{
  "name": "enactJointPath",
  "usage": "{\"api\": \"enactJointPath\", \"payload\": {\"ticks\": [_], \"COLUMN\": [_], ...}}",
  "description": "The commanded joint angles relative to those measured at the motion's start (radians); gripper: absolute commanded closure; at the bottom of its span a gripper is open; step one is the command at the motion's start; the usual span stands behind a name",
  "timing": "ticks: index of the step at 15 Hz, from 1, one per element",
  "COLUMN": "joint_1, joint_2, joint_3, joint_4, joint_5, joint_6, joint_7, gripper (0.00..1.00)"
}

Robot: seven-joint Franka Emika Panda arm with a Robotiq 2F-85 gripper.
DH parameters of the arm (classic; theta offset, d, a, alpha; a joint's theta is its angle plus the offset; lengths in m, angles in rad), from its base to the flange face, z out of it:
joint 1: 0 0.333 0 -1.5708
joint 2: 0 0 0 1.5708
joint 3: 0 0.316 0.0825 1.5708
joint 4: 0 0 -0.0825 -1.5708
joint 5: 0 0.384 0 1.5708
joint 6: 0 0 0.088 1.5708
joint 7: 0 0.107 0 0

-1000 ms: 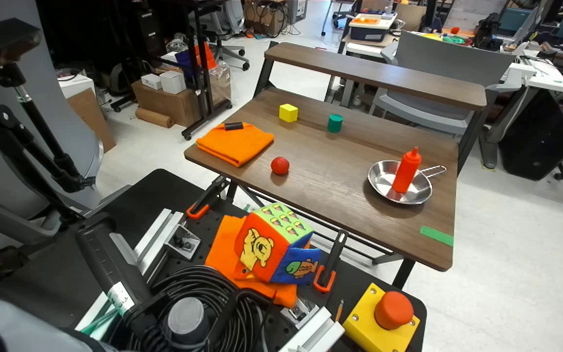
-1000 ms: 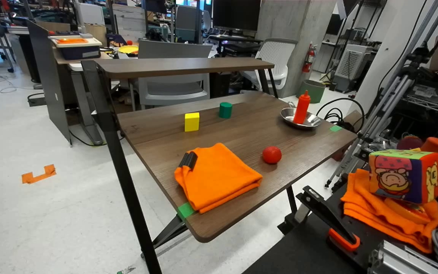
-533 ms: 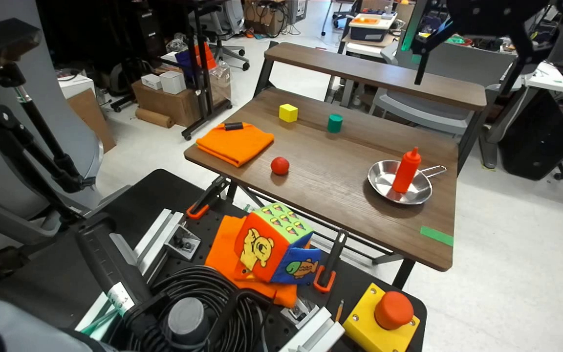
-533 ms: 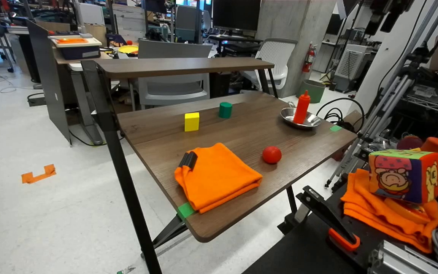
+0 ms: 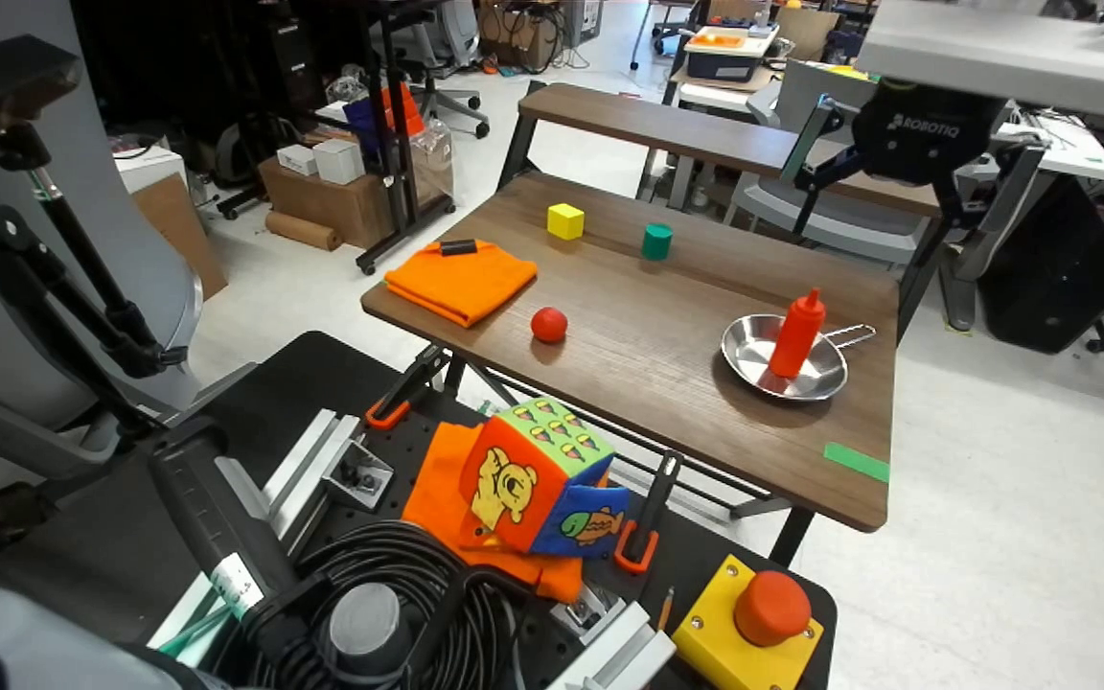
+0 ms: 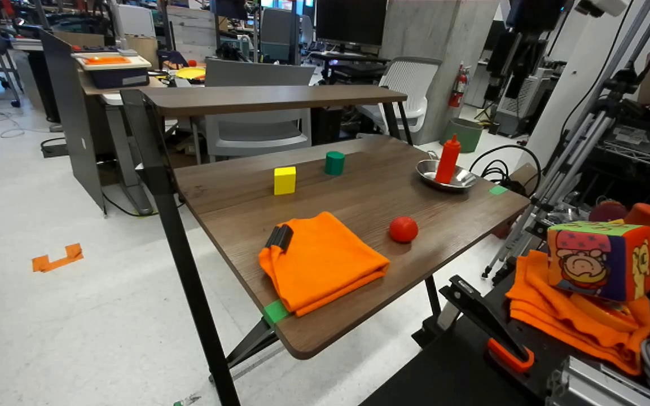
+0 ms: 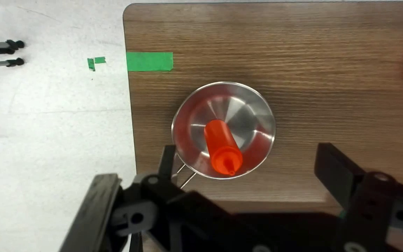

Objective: Remove the orange bottle from the silver pan and put it on the table

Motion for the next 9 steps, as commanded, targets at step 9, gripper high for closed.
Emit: {"api": "enactJointPath", "payload": {"ticks": [9], "joint_1": [-0.033], "joint_2": [0.364], "joint_3": [0.075], "joint_4": [0.385], "joint_5": [-0.025], "joint_6": [-0.178], "joint_7": [0.010], "gripper": [0.00]}}
